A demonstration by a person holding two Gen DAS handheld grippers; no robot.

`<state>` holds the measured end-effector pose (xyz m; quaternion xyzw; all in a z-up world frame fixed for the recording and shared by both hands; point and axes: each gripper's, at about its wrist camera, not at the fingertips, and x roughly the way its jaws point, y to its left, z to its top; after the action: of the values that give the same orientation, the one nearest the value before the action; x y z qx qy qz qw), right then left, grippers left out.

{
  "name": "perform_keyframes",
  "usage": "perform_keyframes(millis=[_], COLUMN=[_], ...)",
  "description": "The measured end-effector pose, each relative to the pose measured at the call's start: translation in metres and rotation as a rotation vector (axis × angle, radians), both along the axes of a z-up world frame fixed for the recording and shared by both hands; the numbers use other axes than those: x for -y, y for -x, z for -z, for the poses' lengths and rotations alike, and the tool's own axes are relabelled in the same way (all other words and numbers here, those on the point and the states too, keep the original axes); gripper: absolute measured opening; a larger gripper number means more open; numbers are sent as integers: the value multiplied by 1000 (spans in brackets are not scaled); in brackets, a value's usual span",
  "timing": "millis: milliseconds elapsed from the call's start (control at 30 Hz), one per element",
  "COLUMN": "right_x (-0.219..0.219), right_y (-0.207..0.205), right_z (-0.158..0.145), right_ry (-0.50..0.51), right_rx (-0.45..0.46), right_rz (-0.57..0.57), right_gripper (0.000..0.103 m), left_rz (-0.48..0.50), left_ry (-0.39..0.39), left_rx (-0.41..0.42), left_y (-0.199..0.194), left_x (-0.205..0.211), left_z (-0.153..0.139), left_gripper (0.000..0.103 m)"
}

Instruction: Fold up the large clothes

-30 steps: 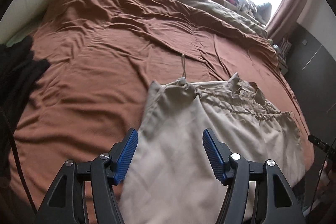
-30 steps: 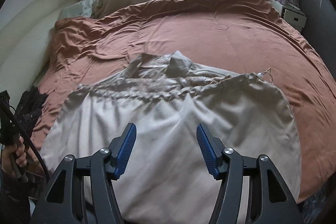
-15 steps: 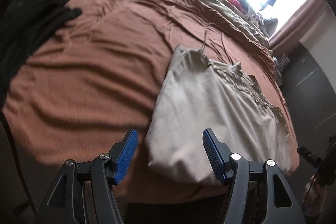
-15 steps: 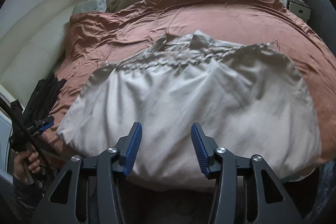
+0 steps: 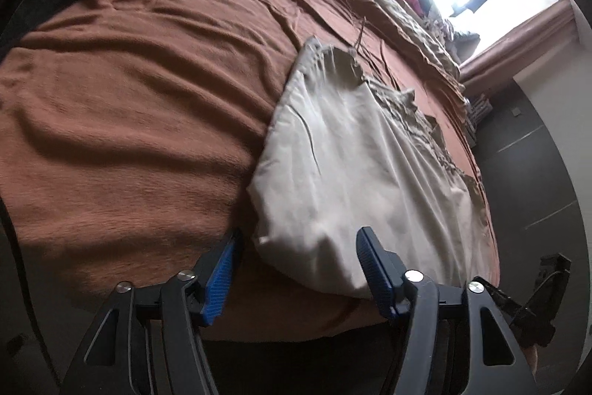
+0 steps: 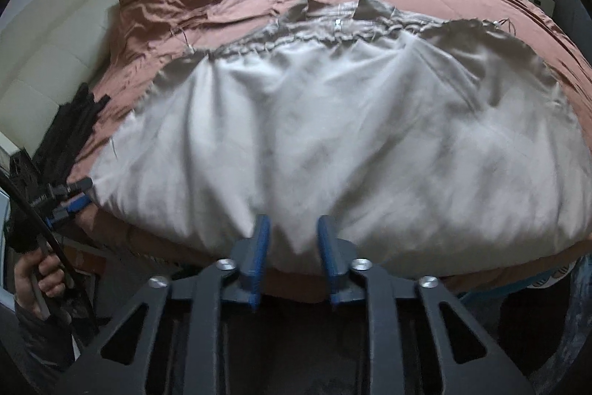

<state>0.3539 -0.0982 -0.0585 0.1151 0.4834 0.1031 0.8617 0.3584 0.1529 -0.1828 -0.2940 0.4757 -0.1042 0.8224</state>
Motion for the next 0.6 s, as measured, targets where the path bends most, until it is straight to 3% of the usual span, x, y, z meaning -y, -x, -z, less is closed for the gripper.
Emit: perform_keyframes(millis=[100,233,600], right_x=[-7,-12,-23], right_y=[-11,-32,-131], right_z=[12,22,43], right_ry=[17,40,131], right_rx=[-31,-44,-89], right_rz=[-6,0,11], right_gripper=[12,12,12], left_rz=[-7,-31,-126], left_ry=[-3,25,73], left_rx=[-29,-6,-51], left_y=[-6,-3,-2], left_x=[4,1,-8], left_z=[15,19,19], left_gripper=[57,55,44])
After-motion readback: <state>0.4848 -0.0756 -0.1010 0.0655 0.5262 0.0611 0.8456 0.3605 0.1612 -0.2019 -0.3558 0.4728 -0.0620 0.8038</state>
